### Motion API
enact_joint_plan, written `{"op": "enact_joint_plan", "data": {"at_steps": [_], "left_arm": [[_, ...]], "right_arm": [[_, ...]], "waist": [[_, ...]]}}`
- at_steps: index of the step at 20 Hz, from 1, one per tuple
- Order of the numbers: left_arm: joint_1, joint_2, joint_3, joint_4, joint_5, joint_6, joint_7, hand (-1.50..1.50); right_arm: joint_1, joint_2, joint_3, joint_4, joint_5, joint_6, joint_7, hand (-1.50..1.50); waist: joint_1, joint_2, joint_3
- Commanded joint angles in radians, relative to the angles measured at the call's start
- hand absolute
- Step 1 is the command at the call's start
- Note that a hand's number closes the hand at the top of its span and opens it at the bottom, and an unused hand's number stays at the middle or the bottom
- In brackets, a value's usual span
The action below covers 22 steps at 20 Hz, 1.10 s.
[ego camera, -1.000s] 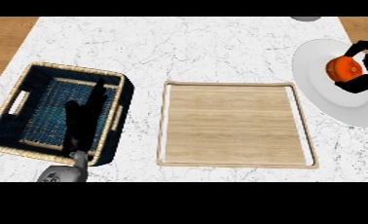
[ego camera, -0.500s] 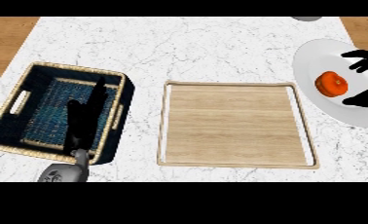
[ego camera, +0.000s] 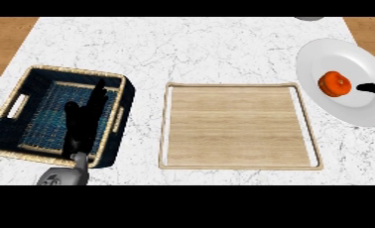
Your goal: Pick the squash from the tray and place it in the plate
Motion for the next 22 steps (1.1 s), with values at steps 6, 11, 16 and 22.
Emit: {"op": "enact_joint_plan", "data": {"at_steps": [6,11,16,22], "left_arm": [[0.008,0.020,0.019,0.015,-0.001,-0.017,-0.018,0.00],[0.005,-0.005,-0.007,-0.008,-0.020,0.005,0.011,0.00],[0.023,-0.019,-0.026,-0.010,-0.038,0.009,-0.015,0.00],[-0.003,0.015,0.022,0.015,0.004,-0.035,-0.003,0.00]], "right_arm": [[0.072,-0.076,-0.083,0.039,-0.101,0.216,-0.073,-1.50],[0.136,-0.025,-0.073,0.009,-0.104,0.205,-0.169,-1.50],[0.136,0.000,-0.050,-0.012,-0.096,0.179,-0.176,-1.50],[0.151,-0.020,-0.041,0.001,-0.092,0.140,-0.141,-1.50]], "waist": [[0.013,0.007,-0.002],[0.014,0.008,0.000],[0.015,0.006,-0.001],[0.014,0.007,-0.002]]}}
